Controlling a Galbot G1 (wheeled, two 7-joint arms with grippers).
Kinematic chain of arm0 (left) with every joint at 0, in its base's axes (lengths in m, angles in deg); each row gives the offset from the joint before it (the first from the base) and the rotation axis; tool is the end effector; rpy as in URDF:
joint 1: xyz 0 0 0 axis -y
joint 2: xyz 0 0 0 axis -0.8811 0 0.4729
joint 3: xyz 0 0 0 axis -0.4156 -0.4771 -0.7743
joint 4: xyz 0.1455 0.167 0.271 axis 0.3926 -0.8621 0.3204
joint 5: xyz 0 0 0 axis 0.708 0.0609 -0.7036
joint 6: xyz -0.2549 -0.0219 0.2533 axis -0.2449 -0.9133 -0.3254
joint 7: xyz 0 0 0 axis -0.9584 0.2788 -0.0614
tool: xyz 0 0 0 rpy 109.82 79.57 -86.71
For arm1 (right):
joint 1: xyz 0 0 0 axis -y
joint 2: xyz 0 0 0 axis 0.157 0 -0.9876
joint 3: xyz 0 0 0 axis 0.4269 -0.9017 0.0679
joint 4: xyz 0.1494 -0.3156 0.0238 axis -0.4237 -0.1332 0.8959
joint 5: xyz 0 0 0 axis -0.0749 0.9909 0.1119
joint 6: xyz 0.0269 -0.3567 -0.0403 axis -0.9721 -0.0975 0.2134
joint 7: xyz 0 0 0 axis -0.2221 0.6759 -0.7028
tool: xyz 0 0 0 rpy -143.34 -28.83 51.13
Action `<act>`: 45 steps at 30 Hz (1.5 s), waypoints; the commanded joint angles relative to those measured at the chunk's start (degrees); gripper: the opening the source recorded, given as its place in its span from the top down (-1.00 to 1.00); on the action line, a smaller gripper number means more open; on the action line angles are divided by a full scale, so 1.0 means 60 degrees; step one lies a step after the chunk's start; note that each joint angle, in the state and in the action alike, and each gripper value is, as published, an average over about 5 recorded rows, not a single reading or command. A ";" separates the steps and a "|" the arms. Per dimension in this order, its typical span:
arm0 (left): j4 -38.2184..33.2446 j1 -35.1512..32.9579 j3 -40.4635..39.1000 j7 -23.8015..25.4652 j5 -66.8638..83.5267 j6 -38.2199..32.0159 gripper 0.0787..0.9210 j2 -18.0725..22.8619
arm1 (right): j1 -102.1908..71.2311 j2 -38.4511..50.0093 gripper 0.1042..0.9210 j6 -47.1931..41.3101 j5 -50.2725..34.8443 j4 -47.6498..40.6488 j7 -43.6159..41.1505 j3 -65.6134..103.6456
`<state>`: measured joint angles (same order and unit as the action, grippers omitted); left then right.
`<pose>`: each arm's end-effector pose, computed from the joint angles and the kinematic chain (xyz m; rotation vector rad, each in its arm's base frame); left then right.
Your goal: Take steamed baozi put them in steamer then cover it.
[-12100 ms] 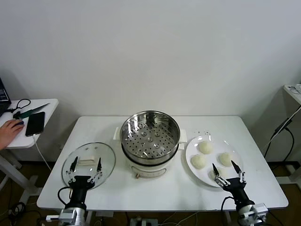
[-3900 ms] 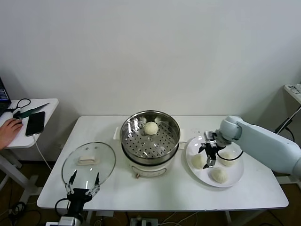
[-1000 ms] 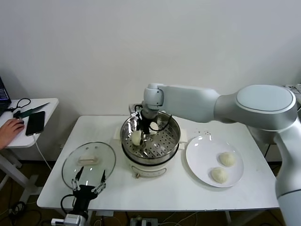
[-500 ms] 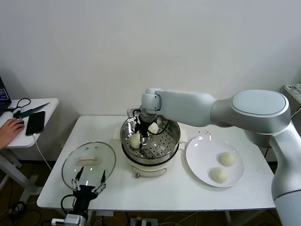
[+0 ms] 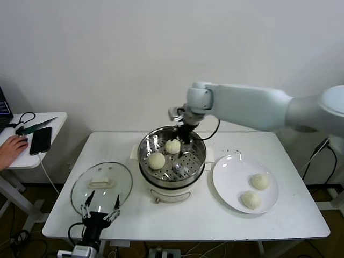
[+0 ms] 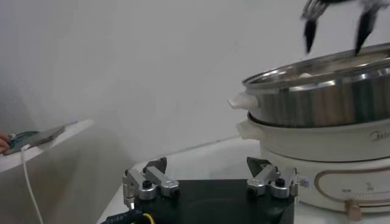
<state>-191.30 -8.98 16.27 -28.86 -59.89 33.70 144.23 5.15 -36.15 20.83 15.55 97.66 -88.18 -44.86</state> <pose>0.1412 0.0544 -0.3555 -0.0151 -2.9723 -0.3820 0.5624 0.0605 -0.0196 1.5540 -1.3510 1.4363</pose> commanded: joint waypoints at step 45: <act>0.0044 -0.0209 0.0108 -0.0187 -0.0143 0.0124 -0.77 0.0223 | -0.6690 0.4565 -0.76 0.0720 0.5568 0.0148 -0.0582 0.4010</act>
<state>-191.06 -10.22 16.93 -29.95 -60.62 34.44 145.56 -32.33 -7.13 25.10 47.55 100.58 -91.69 -22.40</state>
